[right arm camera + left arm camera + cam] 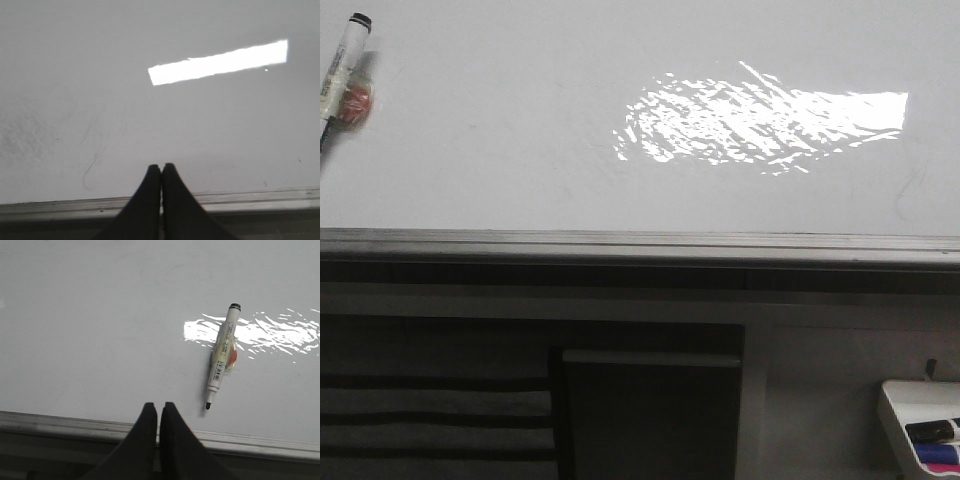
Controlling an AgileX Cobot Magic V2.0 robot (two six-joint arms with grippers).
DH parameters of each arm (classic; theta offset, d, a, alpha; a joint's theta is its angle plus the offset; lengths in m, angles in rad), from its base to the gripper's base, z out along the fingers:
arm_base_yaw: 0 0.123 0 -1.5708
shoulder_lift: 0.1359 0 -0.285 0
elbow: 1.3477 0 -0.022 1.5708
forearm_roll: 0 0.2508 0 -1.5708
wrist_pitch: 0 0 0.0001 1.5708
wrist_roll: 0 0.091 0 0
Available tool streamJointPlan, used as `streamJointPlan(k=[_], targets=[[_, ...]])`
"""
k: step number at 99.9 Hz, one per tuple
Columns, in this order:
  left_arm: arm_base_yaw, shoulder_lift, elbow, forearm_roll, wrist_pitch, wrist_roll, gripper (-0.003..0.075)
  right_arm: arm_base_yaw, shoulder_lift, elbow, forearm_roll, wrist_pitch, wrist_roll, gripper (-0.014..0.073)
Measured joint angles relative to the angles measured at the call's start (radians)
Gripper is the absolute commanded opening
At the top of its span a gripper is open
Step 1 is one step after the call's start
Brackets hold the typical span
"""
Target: Write number 9 on whiteboard
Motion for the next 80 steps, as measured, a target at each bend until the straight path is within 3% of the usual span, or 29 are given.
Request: streamJointPlan(k=[80], targets=[[0.0,0.0,0.0,0.0,-0.044,0.0,-0.002,0.022,0.0,0.0,0.0,0.0,0.0,-0.0072]])
